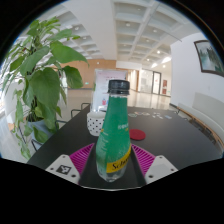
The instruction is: Pour water
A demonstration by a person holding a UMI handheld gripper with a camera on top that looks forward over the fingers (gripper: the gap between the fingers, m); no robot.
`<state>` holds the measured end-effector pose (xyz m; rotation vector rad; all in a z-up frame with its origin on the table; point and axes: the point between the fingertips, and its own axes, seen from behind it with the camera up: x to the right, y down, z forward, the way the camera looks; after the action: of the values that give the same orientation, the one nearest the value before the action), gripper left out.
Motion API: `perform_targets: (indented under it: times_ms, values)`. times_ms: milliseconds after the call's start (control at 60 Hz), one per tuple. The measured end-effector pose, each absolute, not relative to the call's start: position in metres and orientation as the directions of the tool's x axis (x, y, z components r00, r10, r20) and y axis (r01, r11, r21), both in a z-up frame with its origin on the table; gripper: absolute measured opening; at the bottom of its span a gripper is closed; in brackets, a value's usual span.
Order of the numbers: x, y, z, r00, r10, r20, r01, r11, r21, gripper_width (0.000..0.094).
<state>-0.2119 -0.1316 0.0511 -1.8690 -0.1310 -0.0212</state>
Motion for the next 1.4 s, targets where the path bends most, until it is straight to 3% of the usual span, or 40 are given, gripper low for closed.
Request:
perform_targets:
  times_ms: [50,233,467,633,783,933,1050,1150,1250,1400]
  values:
    - [-0.211,-0.126,0.053,0.993,0.073,0.095,0.111,-0.264,-0.958,0.057]
    - [-0.208,-0.122,0.058,0.993,0.054,0.102,0.111,-0.226,-0.968,0.0434]
    - [-0.137,-0.107,0.092,0.961,-0.09,0.263,0.243,-0.194,-0.951,0.0413]
    - [-0.036,-0.063,0.158,0.789,-0.268,0.553,0.513,-0.208,-0.833,0.0412]
    - [-0.027,-0.01,0.244,0.459,-0.335,0.823,0.828,-0.174,-0.533,0.0413]
    - [-0.104,0.038,0.299,-0.071,-0.368,0.927,0.993,-0.111,0.032,0.0412]
    - [-0.171,0.061,0.296,-0.422,-0.408,0.809,0.899,-0.072,0.433,0.0411]
    - [-0.207,0.075,0.27,-0.611,-0.416,0.673,0.754,-0.048,0.655,0.0412]
    - [-0.221,0.08,0.241,-0.701,-0.419,0.577,0.644,-0.023,0.765,0.0412]
    - [-0.223,0.085,0.236,-0.686,-0.396,0.61,0.668,-0.013,0.744,0.0411]
